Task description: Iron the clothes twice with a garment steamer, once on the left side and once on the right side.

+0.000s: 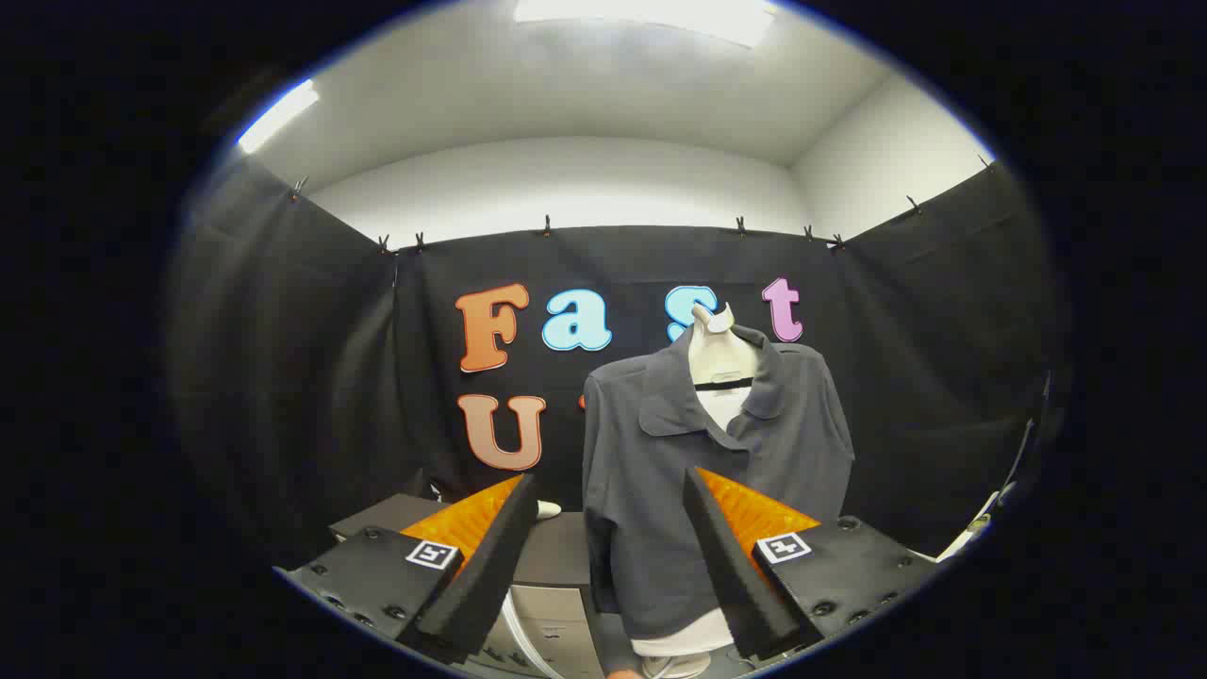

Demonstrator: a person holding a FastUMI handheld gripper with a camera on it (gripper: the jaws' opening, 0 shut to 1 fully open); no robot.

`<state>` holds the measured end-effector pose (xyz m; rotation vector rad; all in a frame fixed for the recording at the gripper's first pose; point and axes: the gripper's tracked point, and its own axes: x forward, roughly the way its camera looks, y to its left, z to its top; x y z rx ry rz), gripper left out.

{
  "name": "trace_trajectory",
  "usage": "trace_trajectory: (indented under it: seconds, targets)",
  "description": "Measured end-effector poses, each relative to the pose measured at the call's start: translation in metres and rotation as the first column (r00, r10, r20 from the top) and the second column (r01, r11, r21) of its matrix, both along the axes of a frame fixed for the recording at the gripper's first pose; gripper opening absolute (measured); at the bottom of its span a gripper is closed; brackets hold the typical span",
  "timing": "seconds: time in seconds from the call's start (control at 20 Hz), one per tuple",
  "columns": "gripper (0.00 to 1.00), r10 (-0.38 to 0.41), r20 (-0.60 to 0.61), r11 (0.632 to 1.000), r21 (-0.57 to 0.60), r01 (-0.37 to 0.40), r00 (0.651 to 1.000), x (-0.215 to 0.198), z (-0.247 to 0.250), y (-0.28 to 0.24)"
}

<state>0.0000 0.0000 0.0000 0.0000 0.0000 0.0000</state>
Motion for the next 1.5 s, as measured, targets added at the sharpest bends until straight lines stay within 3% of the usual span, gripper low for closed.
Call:
trace_trajectory:
  seconds: [0.9, 1.25, 1.5]
  targets:
    - [1.0, -0.048, -0.07, 0.999, 0.009, 0.049, 0.996, 0.029, -0.03, -0.008]
    - [1.0, -0.017, -0.116, 1.0, -0.008, 0.016, 0.993, 0.043, -0.049, 0.017]
    - [1.0, 0.047, -0.165, 0.999, -0.014, -0.05, 0.985, 0.055, -0.065, 0.06]
